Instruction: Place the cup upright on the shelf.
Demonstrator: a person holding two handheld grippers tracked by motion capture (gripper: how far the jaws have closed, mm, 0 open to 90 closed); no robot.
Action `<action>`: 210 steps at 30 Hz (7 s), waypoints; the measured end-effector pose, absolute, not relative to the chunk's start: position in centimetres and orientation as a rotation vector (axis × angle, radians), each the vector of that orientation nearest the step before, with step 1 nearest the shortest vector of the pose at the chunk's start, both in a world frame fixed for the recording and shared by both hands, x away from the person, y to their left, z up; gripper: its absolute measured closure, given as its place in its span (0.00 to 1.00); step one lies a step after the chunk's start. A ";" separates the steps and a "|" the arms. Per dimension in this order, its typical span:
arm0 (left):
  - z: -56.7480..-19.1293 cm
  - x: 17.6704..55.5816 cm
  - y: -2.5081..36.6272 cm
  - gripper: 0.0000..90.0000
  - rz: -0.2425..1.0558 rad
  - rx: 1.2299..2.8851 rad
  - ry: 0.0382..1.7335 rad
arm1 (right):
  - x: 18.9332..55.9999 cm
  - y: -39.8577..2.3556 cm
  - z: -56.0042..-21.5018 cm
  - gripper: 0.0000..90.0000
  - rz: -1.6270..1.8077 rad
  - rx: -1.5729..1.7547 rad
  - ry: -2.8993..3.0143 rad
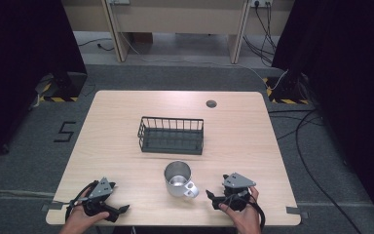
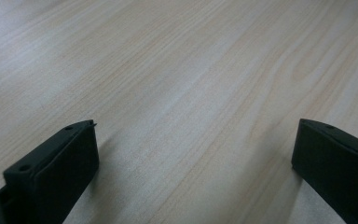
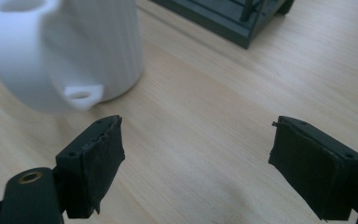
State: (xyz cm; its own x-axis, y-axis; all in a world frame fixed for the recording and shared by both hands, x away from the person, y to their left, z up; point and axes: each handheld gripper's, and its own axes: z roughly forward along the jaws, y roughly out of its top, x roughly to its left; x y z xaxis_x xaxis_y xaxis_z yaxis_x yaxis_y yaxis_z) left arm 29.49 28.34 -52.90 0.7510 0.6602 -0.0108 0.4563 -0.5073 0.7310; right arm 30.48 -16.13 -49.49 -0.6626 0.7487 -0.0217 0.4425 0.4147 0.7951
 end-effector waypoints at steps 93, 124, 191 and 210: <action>-52.9 29.5 28.4 0.00 0.348 2.196 0.833 | 32.5 -9.9 -45.6 0.17 1.457 0.743 2.254; -52.9 29.5 28.4 0.00 0.348 2.196 0.833 | 35.5 -5.6 -46.7 0.05 1.378 0.727 2.357; -52.9 29.5 28.4 0.00 0.346 2.196 0.834 | 42.8 -3.5 -34.9 0.07 1.373 0.710 2.326; -52.9 29.5 28.4 0.00 0.347 2.195 0.835 | 47.4 -1.5 -34.2 0.07 1.351 0.781 2.295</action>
